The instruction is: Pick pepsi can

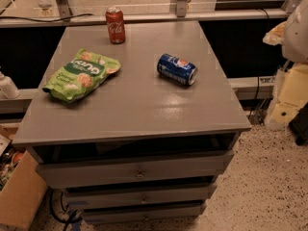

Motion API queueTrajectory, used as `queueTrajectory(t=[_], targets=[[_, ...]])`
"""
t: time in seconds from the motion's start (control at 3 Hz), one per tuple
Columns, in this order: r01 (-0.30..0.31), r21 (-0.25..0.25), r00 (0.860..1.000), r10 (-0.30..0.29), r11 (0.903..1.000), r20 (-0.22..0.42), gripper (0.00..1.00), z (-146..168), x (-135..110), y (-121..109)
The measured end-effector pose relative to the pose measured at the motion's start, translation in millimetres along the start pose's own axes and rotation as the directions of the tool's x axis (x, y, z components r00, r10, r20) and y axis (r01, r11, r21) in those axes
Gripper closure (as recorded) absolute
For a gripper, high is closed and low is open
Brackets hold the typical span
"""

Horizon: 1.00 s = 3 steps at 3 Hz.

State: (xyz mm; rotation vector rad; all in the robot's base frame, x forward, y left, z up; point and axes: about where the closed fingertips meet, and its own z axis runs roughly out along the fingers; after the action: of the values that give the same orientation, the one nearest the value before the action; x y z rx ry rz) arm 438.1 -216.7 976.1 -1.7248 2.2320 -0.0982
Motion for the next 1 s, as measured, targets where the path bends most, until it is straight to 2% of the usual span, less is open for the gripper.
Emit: queueTrajectory(t=[0.33, 0.67, 1.0], targets=[[0.0, 0.0, 1.0, 0.0, 1.0, 0.0, 0.0, 0, 0, 0], [0.002, 0.021, 1.0, -0.003, 0.9998, 0.019, 0.0, 9, -12, -11], [-0.024, 0.06, 0.997, 0.02, 0.9979, 0.072, 0.0, 30, -32, -41]])
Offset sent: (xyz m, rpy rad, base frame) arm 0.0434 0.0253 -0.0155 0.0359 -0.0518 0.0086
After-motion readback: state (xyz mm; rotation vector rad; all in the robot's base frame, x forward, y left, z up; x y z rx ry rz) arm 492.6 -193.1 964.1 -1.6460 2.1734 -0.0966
